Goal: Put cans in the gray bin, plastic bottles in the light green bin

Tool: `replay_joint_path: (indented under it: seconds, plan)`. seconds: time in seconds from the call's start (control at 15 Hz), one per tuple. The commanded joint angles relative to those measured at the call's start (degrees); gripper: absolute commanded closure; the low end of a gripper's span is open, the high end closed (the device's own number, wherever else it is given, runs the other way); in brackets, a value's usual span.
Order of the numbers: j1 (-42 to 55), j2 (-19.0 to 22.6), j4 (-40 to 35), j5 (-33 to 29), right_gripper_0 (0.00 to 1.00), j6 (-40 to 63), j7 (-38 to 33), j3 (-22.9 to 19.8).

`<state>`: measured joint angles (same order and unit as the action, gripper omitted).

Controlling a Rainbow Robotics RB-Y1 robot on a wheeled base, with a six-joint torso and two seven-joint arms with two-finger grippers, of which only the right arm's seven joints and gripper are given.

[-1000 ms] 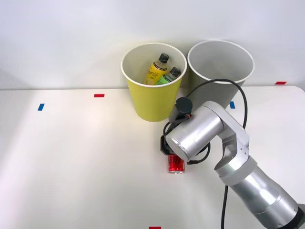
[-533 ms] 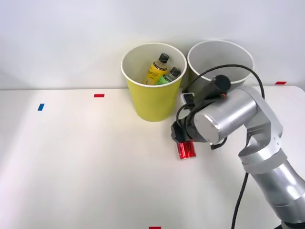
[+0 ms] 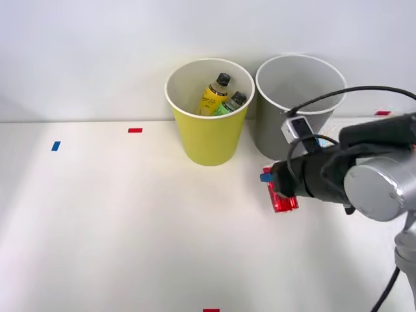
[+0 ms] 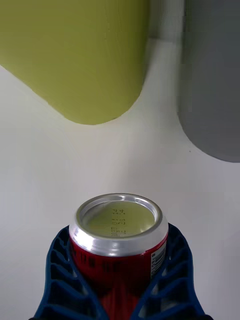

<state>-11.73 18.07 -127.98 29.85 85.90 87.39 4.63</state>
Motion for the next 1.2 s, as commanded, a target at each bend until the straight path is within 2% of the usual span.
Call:
replay_joint_path:
  seconds: [0.07, 0.33, 0.47, 0.67, 0.87, 1.0, 1.2]
  plan:
    - [7.87, -0.22, -6.23, 7.24, 1.00, -5.65, 6.13, -6.48]
    - [16.48, -2.42, -10.45, 22.27, 1.00, -10.84, 19.40, -17.99]
    - [18.15, -3.74, -10.45, 28.07, 1.00, -16.73, 24.59, -20.72]
    - [18.50, -5.41, -10.45, 33.69, 1.00, -25.78, 27.66, -21.77]
    - [16.04, -5.32, -10.36, 33.43, 1.00, -31.32, 27.40, -21.60]
    - [14.02, -5.32, -10.45, 30.27, 1.00, -32.99, 26.43, -21.60]
    - [9.01, -5.67, -10.10, 23.06, 1.00, -33.87, 18.43, -20.98]
